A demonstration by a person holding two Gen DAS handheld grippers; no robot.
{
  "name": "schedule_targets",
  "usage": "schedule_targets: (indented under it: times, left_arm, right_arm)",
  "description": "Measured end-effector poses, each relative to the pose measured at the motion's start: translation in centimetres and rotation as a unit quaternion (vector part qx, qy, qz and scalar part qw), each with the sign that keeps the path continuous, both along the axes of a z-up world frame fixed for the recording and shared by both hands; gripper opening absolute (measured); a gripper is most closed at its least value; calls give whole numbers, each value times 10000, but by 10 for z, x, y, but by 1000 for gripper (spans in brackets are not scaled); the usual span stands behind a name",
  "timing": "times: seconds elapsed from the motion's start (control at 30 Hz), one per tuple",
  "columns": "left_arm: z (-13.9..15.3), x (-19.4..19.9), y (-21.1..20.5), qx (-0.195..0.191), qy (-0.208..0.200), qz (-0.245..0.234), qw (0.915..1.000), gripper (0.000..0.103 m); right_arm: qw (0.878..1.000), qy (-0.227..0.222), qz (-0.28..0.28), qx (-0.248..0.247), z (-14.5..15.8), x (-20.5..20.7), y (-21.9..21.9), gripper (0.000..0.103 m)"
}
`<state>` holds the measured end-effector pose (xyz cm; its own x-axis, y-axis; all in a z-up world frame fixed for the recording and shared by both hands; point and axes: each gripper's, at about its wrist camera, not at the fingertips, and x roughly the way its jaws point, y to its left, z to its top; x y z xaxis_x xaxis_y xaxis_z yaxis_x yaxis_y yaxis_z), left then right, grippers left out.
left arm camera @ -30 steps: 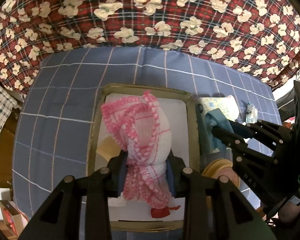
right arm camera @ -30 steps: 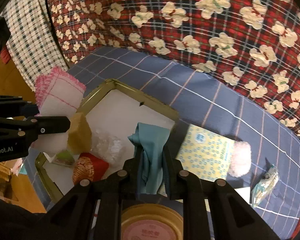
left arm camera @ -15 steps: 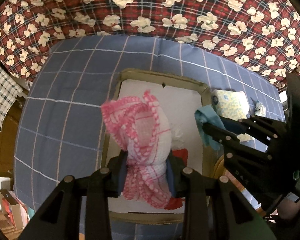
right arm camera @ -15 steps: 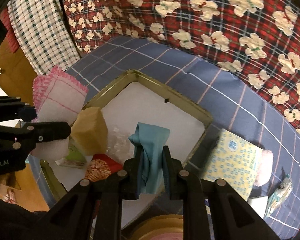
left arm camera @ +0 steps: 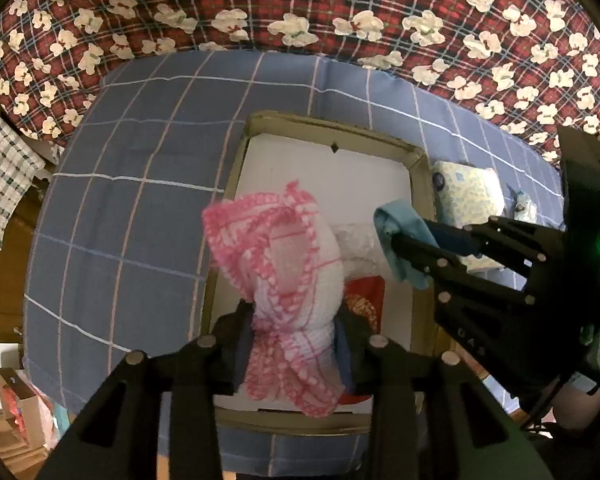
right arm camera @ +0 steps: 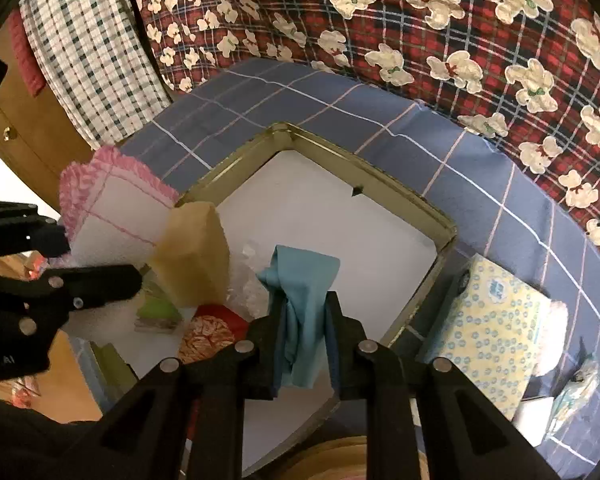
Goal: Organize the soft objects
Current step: 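Open the right gripper to drop the teal cloth while the left drops the towel, then move back to the pile and grasp the white cloth roll with the right gripper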
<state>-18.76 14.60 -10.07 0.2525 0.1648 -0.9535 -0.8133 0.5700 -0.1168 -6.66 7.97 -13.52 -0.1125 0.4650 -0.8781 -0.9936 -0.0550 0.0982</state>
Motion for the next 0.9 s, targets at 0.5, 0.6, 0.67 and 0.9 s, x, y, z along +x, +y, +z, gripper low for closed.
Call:
schedule_targets:
  times: [0.5, 0.6, 0.67, 0.9]
  left_arm:
    - [11, 2, -1, 305, 59, 294, 9991, 65]
    - [13, 15, -4, 305, -4, 200, 9993, 65]
    - [14, 27, -9, 330, -26, 41, 9994, 65]
    - [15, 75, -31, 316, -81, -610, 9976, 68]
  right_arm:
    - [9993, 145, -303, 184, 14, 21, -23, 77]
    - [9979, 121, -577, 269, 22, 37, -37, 77]
    - [9962, 75, -815, 301, 25, 50, -50, 77]
    - [9856, -9, -1681, 184, 24, 97, -96, 77]
